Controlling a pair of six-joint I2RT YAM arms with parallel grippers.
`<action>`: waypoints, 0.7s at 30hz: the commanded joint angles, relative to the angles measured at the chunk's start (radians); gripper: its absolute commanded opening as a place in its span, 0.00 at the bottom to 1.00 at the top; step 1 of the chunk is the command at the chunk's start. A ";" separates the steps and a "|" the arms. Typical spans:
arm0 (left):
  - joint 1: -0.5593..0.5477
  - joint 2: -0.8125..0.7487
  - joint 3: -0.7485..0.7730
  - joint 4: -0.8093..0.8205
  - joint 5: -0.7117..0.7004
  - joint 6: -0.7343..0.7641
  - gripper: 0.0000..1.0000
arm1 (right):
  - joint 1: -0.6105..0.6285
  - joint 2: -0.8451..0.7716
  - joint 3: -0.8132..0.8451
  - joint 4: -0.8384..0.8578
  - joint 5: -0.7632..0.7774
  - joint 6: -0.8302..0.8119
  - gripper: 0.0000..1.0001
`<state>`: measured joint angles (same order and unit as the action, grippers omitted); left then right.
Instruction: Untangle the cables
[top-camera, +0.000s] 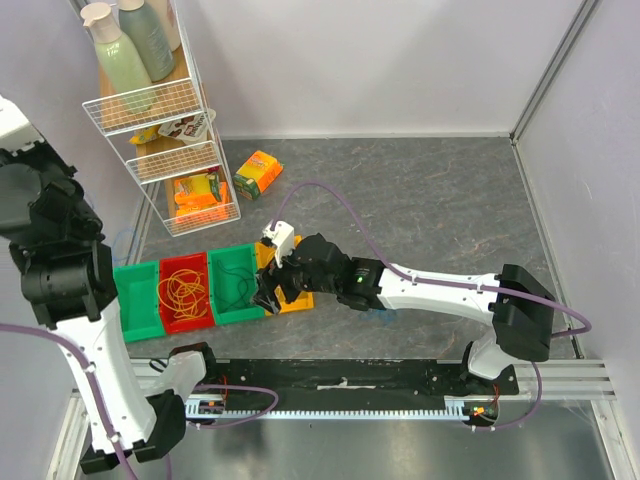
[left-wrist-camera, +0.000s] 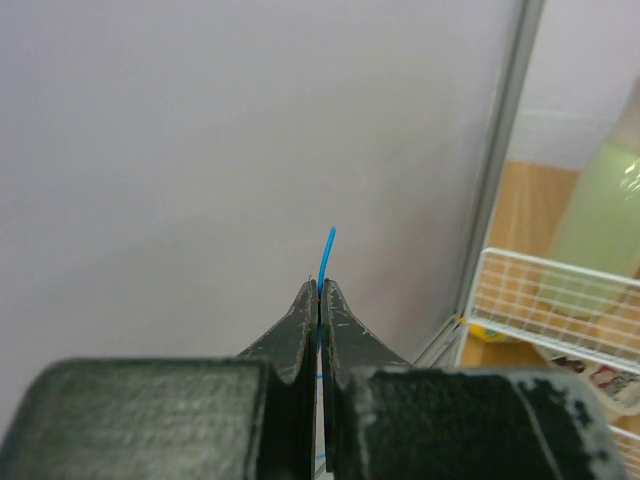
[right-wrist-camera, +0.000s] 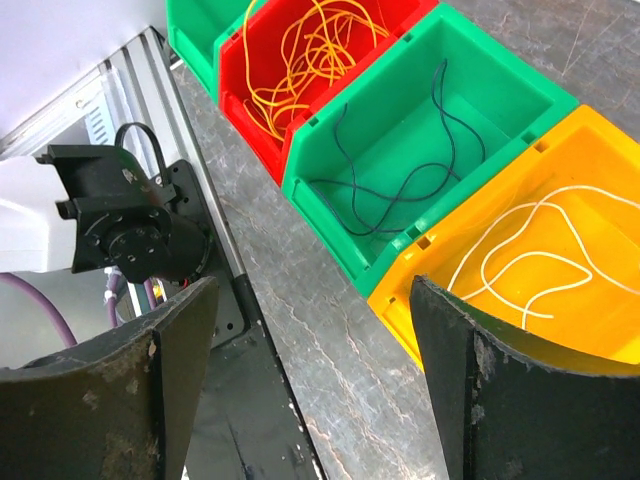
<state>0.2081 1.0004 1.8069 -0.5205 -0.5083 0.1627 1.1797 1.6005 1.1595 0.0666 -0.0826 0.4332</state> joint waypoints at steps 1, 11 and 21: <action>0.005 -0.003 -0.098 0.094 -0.154 0.112 0.02 | -0.005 -0.022 0.039 -0.033 0.009 -0.020 0.85; 0.005 -0.037 -0.383 0.224 -0.275 0.104 0.02 | -0.008 -0.059 -0.056 -0.031 0.020 -0.005 0.85; 0.007 -0.196 -0.702 0.373 -0.418 0.023 0.02 | -0.022 -0.140 -0.173 -0.036 0.049 0.001 0.85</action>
<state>0.2081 0.8825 1.1988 -0.2710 -0.8333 0.2398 1.1675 1.5185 1.0122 0.0196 -0.0616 0.4301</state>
